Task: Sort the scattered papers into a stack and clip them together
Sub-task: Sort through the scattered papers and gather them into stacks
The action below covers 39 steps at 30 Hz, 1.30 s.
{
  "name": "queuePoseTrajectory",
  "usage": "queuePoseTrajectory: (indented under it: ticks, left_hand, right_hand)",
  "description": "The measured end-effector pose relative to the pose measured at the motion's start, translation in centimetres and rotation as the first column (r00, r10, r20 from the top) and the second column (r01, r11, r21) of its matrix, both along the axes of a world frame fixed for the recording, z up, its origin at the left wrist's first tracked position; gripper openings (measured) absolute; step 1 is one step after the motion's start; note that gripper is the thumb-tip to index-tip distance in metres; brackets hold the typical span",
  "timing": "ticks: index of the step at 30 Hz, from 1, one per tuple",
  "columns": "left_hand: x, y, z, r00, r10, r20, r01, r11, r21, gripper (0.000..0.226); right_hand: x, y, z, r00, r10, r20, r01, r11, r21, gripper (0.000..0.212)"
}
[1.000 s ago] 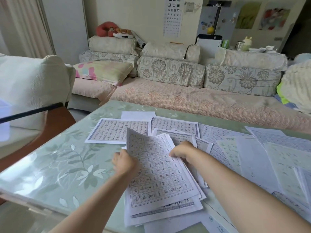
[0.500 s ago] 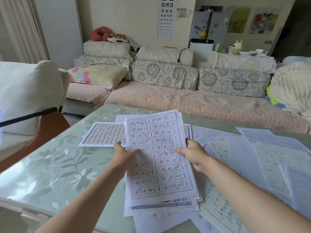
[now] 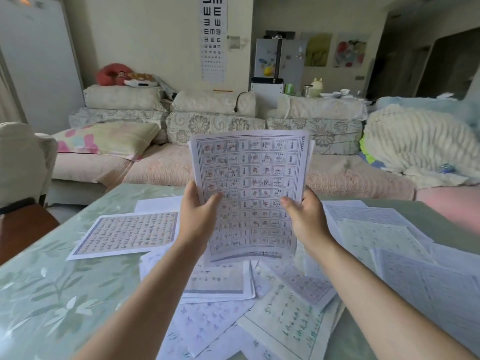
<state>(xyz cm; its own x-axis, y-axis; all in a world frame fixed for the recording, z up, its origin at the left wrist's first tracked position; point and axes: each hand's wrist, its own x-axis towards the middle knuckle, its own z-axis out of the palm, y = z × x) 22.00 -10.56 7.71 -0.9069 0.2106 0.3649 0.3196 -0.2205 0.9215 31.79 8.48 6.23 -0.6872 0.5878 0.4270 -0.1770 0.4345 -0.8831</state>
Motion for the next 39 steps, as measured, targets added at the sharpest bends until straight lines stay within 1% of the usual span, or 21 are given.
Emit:
queuePoseTrajectory:
  ticks: [2,3,6,8,10,12,14,16,20,24,28,31,33,34,35,36,37,38,39]
  left_hand:
    - [0.6,1.1,-0.1,1.000,-0.002,-0.018,0.002,1.000,-0.015,0.033]
    - [0.9,1.5,-0.3,1.000,-0.005,-0.009,0.005,0.999,-0.038,0.031]
    - [1.5,2.4,-1.3,1.000,-0.010,0.010,0.011,0.994,-0.105,0.025]
    - [1.7,2.5,-1.5,1.000,-0.010,-0.002,0.010,0.989,-0.149,0.025]
    - [1.6,2.6,-1.6,1.000,-0.004,-0.009,0.003,0.988,-0.155,0.026]
    - [1.6,2.6,-1.9,1.000,0.013,-0.013,-0.015,0.986,-0.168,0.025]
    - [1.8,2.7,-2.5,1.000,0.001,-0.019,-0.005,0.979,-0.202,0.024]
    - [2.2,2.9,-3.1,1.000,-0.008,-0.028,0.002,0.974,-0.227,0.026]
    - [2.3,3.8,-2.9,0.999,-0.008,-0.031,0.002,0.978,-0.209,0.024]
    - [2.6,5.2,-3.8,0.999,-0.026,0.020,0.031,0.962,-0.272,0.021]
    - [3.5,7.5,-2.7,1.000,-0.025,-0.011,0.020,0.951,-0.310,0.016]
    - [4.4,9.7,-2.1,0.995,-0.102,0.000,0.091,0.898,-0.430,0.014]
    - [5.4,11.2,-1.8,0.985,-0.170,0.027,0.158,0.831,-0.533,0.009]
    - [6.0,12.0,-1.7,0.979,-0.201,0.042,0.188,0.797,-0.574,0.013]
    - [6.7,12.9,-1.8,0.971,-0.231,0.060,0.221,0.772,-0.596,0.016]
    - [7.6,13.9,-2.0,0.962,-0.263,0.076,0.254,0.753,-0.607,0.013]
    - [8.7,14.9,-2.2,0.950,-0.300,0.083,0.285,0.730,-0.621,0.005]
    - [9.7,16.0,-2.5,0.940,-0.330,0.088,0.309,0.708,-0.635,0.009]
    - [10.8,17.2,-2.8,0.933,-0.345,0.104,0.329,0.697,-0.637,0.017]
  right_hand:
    - [0.7,0.7,-0.2,1.000,-0.011,0.014,0.012,1.000,-0.018,0.044]
    - [1.1,1.2,-0.6,1.000,-0.004,0.029,0.005,0.999,-0.038,0.048]
    - [1.9,2.1,-1.9,0.996,-0.003,0.085,0.008,0.998,-0.068,0.035]
    - [2.2,2.7,-1.9,0.995,-0.015,0.098,0.023,0.996,-0.081,0.031]
    - [2.3,3.1,-1.7,0.995,-0.023,0.095,0.034,0.992,-0.122,0.030]
    - [2.3,3.0,-2.0,0.992,-0.019,0.127,0.038,0.989,-0.144,0.030]
    - [2.5,2.4,-2.8,0.976,0.030,0.214,-0.008,0.995,-0.100,0.031]
    - [2.5,2.1,-3.5,0.966,0.038,0.254,-0.020,0.997,-0.073,0.033]
    - [2.7,2.3,-3.0,0.982,-0.013,0.188,0.031,0.995,-0.092,0.036]
    - [3.9,2.3,-4.0,0.955,-0.020,0.295,0.021,1.000,-0.001,0.035]
    - [5.7,4.6,-2.5,0.966,-0.069,0.251,0.074,0.997,-0.010,0.031]
    - [8.0,7.1,-1.4,0.959,-0.124,0.255,0.140,0.989,-0.045,0.033]
    - [9.8,9.0,-1.3,0.944,-0.171,0.283,0.198,0.978,-0.070,0.032]
    - [10.8,10.1,-1.3,0.935,-0.195,0.295,0.230,0.969,-0.089,0.029]
    - [11.7,11.0,-1.4,0.924,-0.218,0.313,0.263,0.958,-0.110,0.025]
    - [12.7,12.0,-1.7,0.912,-0.233,0.337,0.291,0.947,-0.136,0.025]
    - [13.7,13.0,-2.1,0.899,-0.241,0.366,0.316,0.935,-0.162,0.027]
    - [14.7,14.0,-2.7,0.882,-0.245,0.403,0.340,0.923,-0.182,0.029]
    - [15.7,14.9,-3.3,0.862,-0.249,0.443,0.362,0.912,-0.192,0.030]
